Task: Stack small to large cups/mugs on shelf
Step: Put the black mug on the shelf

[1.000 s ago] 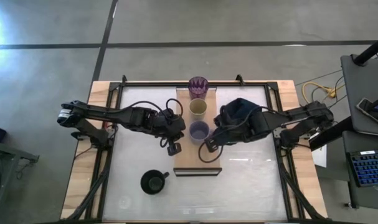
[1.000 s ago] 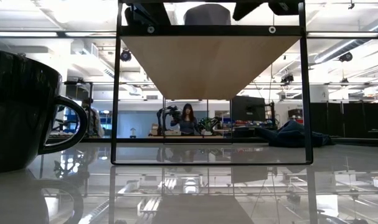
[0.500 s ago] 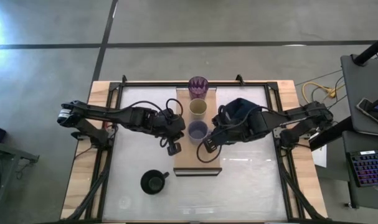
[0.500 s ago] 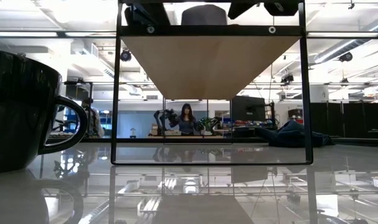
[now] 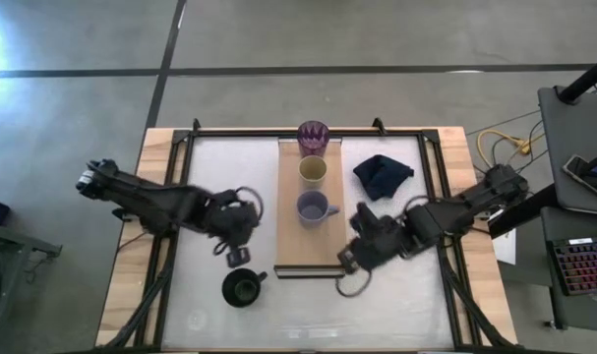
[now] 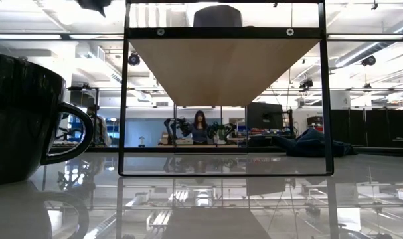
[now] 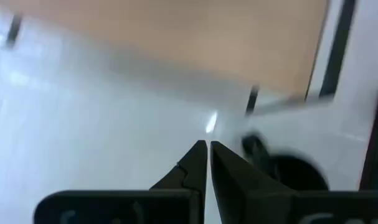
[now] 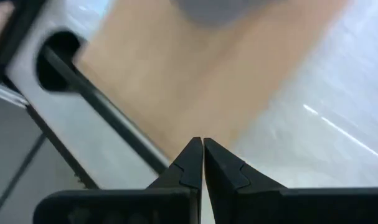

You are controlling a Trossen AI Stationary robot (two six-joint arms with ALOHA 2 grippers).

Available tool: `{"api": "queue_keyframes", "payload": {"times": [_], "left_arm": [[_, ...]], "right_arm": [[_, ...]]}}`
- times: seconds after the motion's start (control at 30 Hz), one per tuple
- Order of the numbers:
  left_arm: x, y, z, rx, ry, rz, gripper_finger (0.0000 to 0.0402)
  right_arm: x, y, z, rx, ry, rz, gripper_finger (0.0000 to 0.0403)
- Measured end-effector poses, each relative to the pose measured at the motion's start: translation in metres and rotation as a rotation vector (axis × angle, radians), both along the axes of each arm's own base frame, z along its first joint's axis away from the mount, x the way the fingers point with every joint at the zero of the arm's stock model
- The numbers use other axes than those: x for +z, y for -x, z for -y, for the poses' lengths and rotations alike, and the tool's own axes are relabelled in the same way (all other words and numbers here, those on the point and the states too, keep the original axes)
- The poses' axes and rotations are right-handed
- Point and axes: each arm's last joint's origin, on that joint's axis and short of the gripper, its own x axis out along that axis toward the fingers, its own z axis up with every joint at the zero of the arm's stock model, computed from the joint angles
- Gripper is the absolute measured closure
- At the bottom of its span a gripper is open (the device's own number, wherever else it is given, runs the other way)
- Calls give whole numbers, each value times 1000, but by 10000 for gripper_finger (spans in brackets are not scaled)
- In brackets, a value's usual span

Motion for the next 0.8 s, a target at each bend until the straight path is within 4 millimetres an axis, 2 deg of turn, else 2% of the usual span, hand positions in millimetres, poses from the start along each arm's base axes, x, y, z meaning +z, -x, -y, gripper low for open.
{"api": "queue_keyframes", "payload": {"times": [0.2,0.47,0.6,0.8], "left_arm": [[-5,28,17,138,44,-51,385],[-33,37,32,203,55,-125,310],[-50,41,33,390,138,-196,289],[-74,45,35,679,281,-294,283]], "right_arm": [[-6,28,-27,-41,-1,-85,378],[-9,46,-50,-107,-42,-66,327],[-9,53,-59,-132,-64,-49,321],[-14,61,-70,-152,-70,-67,321]]}}
